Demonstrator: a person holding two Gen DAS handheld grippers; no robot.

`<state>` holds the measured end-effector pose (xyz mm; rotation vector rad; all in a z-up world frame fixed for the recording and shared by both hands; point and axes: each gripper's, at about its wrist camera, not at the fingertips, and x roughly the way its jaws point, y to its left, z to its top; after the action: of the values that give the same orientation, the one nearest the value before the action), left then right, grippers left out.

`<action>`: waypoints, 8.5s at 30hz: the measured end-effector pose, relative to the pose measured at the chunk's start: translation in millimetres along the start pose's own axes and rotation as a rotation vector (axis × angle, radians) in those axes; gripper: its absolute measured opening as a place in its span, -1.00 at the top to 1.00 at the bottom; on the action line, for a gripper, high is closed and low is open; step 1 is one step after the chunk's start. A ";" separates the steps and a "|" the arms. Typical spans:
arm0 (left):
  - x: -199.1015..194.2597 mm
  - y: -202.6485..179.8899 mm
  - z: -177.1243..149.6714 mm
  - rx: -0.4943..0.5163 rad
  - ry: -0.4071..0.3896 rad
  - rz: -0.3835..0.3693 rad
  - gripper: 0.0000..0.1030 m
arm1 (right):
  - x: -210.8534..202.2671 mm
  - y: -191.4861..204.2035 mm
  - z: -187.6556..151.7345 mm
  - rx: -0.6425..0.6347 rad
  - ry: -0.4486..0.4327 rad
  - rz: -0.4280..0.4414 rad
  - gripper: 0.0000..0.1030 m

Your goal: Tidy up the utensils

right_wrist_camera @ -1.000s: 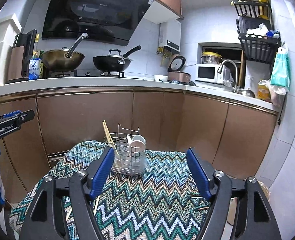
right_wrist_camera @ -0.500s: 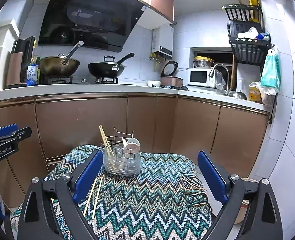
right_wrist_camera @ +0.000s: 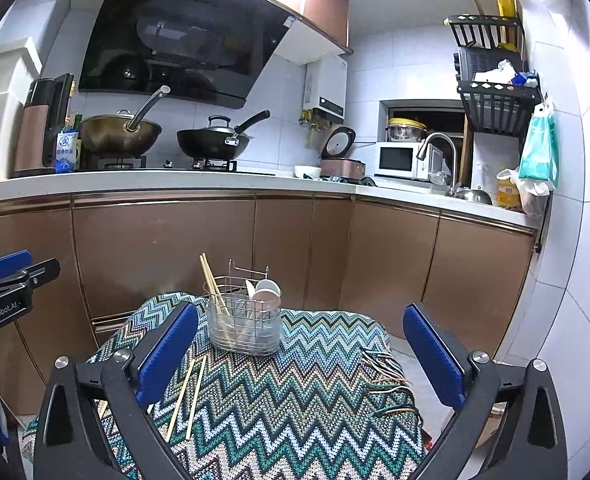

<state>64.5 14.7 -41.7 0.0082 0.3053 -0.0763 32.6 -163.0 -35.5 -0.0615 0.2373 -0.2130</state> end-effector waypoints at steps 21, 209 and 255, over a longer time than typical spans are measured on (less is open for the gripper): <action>-2.4 -0.6 -5.8 0.007 -0.031 0.001 -0.07 | 10.6 2.4 -3.9 0.005 0.011 -0.025 -0.99; 247.8 -9.4 83.5 -0.288 -0.137 -0.143 0.33 | 260.2 29.1 30.1 0.212 -0.120 0.341 0.34; -9.3 -16.3 15.2 0.000 -0.036 0.035 -0.11 | 4.4 -24.1 7.5 0.190 -0.066 0.126 -0.60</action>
<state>59.0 -1.2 -24.3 0.0120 0.2694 -0.0419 33.7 -187.3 -27.2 0.1343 0.1536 -0.1074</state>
